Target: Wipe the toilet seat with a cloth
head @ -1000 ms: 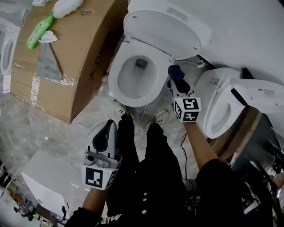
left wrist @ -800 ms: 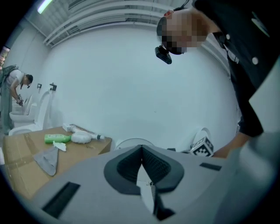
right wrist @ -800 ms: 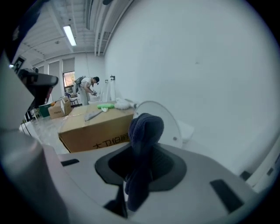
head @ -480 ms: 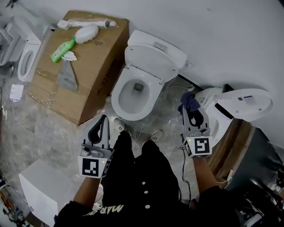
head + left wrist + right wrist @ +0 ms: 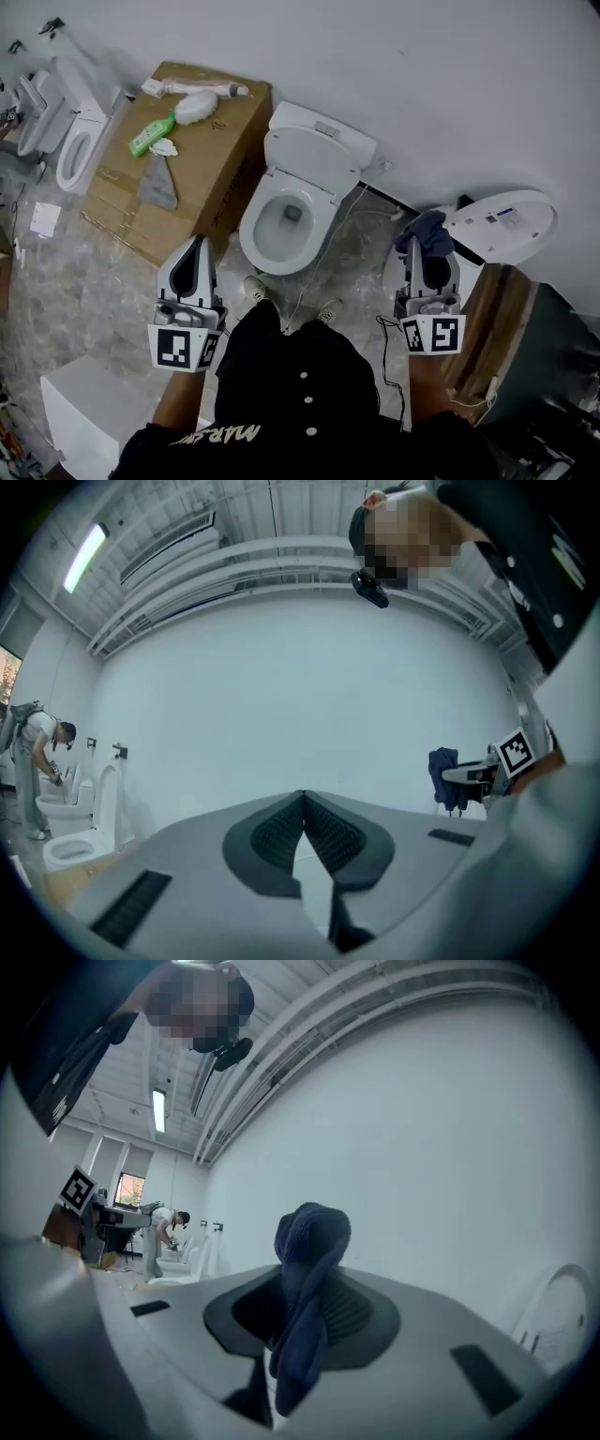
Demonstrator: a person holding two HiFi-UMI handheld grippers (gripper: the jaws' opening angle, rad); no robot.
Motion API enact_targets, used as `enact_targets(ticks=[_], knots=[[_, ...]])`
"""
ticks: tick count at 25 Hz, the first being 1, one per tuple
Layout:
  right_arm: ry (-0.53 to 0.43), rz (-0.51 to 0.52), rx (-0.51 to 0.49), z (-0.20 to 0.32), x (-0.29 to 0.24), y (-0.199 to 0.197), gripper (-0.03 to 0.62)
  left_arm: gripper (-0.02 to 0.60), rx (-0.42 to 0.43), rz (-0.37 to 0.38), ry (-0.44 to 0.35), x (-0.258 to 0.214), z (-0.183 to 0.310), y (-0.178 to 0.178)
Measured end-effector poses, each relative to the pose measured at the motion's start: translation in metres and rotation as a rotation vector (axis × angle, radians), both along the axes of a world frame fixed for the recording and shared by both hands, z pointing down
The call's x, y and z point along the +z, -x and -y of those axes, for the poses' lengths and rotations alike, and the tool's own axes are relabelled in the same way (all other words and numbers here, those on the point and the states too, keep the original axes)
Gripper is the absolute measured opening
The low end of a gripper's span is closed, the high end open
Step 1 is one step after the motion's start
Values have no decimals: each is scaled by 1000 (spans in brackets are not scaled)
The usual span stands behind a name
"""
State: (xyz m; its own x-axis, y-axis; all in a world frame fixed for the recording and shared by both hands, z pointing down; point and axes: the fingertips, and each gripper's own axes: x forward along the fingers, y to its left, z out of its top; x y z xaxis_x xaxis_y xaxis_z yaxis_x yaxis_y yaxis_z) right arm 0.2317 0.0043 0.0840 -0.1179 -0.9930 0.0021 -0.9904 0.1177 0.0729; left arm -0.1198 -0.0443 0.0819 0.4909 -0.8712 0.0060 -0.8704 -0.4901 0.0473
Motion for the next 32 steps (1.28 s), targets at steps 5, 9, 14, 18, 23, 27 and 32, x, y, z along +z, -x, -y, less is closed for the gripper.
enact_targets(ticks=[5,9,14,18,23,27,32], knots=[[-59,31,66,-20,-25,-19,97,9,-40,-4,-65,-31,-8,15],[-94,60,110,-33,-32,-33,97,9,-48,-10,-110,-47,-14,22],[-137,45,145,-50,-39,-43,97,9,-56,3,-139,-54,-22,28],[-132,58,151,-51,-34,-50,97,9,-99,11,-146,-51,-29,38],[-134,35,148,-52,-29,-48,97,9,-136,13,-124,-40,-36,46],[-116,35,126,-47,-24,-40,97,9,-141,15,-123,-38,-38,47],[-107,15,106,-43,-25,-32,97,9,-141,19,-127,-40,-36,46]])
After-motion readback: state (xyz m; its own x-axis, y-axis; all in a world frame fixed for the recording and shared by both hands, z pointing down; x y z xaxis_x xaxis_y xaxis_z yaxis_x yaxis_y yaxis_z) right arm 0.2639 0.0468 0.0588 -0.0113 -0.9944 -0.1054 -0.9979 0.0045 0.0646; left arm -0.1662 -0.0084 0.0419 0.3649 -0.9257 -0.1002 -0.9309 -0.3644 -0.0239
